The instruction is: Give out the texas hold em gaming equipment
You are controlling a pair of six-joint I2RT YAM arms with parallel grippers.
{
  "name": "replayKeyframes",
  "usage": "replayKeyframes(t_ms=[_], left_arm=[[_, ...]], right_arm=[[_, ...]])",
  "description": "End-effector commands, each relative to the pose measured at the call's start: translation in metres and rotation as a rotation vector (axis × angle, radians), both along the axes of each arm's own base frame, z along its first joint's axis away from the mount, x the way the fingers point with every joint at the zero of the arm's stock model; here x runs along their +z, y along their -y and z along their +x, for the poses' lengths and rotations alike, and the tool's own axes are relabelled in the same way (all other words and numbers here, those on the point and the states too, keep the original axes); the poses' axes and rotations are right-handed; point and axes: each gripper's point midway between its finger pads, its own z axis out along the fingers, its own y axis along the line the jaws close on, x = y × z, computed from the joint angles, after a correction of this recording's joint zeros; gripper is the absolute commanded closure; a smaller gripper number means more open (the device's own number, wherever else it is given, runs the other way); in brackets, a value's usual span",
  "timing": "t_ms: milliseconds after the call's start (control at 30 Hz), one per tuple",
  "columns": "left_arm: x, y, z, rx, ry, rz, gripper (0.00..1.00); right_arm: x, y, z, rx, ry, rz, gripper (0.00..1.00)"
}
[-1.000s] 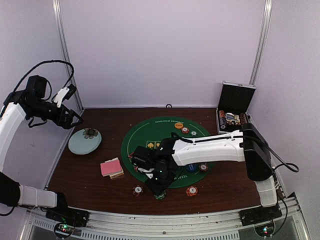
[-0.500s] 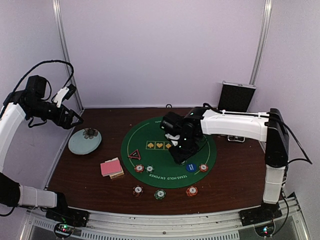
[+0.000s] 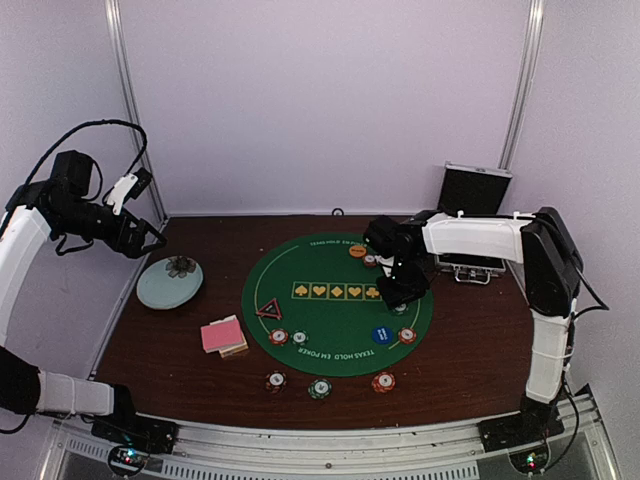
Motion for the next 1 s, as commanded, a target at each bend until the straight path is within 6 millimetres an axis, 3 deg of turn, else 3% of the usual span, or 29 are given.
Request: replayKeyframes(t_ms=[0, 400, 967], left_arm=[[0.009, 0.000, -0.001, -0.008, 0.027, -0.002, 0.02], [0.007, 0.000, 0.000, -0.012, 0.021, 0.000, 0.02], [0.009, 0.001, 0.001, -0.011, 0.023, -0.005, 0.02]], right_arm=[[-0.013, -0.001, 0.017, -0.007, 0.014, -0.007, 0.71], [-0.040, 0.005, 0.004, -0.014, -0.043, -0.023, 0.71], [-0.039, 0.013, -0.013, -0.026, -0.060, 0.001, 0.71]])
